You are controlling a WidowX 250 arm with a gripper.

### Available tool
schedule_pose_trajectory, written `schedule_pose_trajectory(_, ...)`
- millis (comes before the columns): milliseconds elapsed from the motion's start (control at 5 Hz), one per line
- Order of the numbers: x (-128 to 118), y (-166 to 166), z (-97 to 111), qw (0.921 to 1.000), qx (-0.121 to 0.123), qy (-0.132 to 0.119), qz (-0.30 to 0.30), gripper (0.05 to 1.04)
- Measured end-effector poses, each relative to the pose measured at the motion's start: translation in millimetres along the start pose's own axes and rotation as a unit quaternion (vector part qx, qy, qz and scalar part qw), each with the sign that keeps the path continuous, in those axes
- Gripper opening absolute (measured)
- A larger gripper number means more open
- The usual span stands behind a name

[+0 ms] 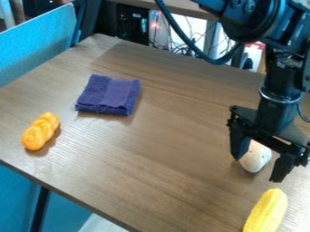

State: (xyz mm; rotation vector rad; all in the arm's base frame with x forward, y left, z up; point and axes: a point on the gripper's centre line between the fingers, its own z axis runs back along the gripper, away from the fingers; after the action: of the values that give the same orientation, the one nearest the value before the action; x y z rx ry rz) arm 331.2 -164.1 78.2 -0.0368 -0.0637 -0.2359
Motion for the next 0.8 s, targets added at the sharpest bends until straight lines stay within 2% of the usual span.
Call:
schedule_pose_trajectory(200, -5, 1, -15, 0.9997, 0.005, 0.023, 0.0, 1.001)
schedule_pose_trajectory(400, 2, 2, -18, 0.9994, 0.005, 0.033, -0.005, 1.001)
schedule_pose_trajectory(600, 16, 14, -7, 0.9996, 0.006, 0.016, 0.022, 1.001)
schedule_pose_trajectory(800, 22, 18, -7, 0.9991, 0.015, 0.02, 0.033, 1.001)
